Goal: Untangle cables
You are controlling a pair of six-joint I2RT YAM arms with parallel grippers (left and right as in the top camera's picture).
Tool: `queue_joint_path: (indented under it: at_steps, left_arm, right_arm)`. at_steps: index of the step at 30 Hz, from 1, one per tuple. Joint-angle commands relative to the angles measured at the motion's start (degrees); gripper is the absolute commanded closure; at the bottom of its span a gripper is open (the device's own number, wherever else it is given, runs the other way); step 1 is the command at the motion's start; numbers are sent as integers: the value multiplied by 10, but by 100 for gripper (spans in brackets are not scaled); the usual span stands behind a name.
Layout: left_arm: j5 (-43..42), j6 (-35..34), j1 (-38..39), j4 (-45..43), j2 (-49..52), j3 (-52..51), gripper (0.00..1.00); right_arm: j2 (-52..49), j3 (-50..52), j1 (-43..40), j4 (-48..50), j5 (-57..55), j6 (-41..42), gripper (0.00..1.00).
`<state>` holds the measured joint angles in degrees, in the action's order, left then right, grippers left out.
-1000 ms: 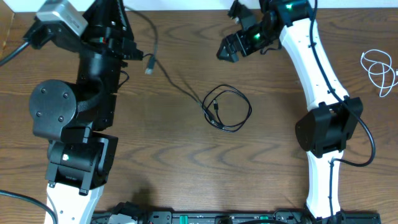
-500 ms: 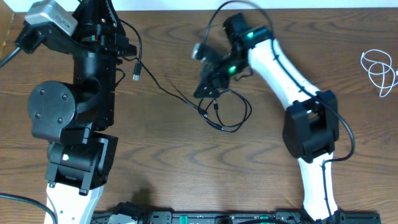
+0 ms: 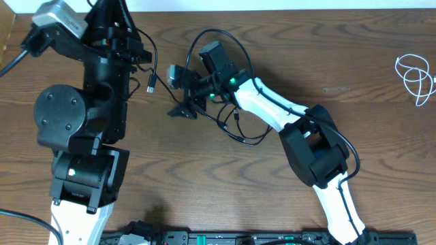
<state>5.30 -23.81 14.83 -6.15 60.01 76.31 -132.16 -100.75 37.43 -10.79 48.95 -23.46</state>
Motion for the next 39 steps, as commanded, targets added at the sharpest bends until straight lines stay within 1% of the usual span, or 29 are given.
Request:
queue_joint_path:
  at_steps: [1,2,4,6,8,10,13,18,21,24,25,27,28,31,32,34,35,38,39]
  left_arm:
    - [-38,-25,0,16,3,3,93]
    - [-38,-27,0,27,3,3,93]
    - [-38,-27,0,44,2,3,93]
    - [-38,-27,0,56,0,3,93]
    - [-38,-31,0,79,-2,3,92]
    - [-38,-31,0,88,-2,3,92]
    - [-38,-31,0,104,-2,3,92]
    - [-38,-31,0,130,-2,3,92]
    - [-38,-31,0,141,1,3,92]
    - [-38,-32,0,147,7,3,93]
    - [-40,-35,0,153,10,3,93]
    - [-68,-35,0,169,19,3,93]
    - [-87,-35,0,177,26,3,93]
    - [-146,-35,0,200,57,3,93]
    - [-163,-35,0,205,68,3,93]
    - [-238,-35,0,216,121,3,93]
    - [-279,-35,0,215,148,3,92]
    - [-329,-35,0,215,190,3,92]
    - [-340,-35,1,215,202,3,92]
  right_arm:
    - [-16,3,-3,33,2,94,87]
    - [-16,3,-8,51,-12,123,98]
    - [-16,3,-22,90,-66,180,99]
    - [-12,0,-37,120,-93,208,99]
    - [4,-14,-81,188,-134,271,99]
    - [13,-24,-106,217,-171,303,99]
    - [25,-43,-143,228,-237,328,99]
    - [47,-50,-205,242,-315,333,99]
    - [61,-50,-233,256,-315,328,99]
    - [80,-50,-251,243,-314,312,99]
    - [89,-50,-256,225,-313,311,99]
    - [116,-50,-263,144,-288,304,99]
    - [122,-50,-264,121,-277,297,99]
    - [149,-50,-264,-3,-232,251,99]
    - [153,-50,-264,-27,-225,242,99]
    - [170,-50,-264,-159,-212,199,99]
    - [172,-50,-264,-221,-212,173,95]
    - [171,-50,-265,-322,-211,134,91]
    - [171,-50,-265,-353,-211,117,87]
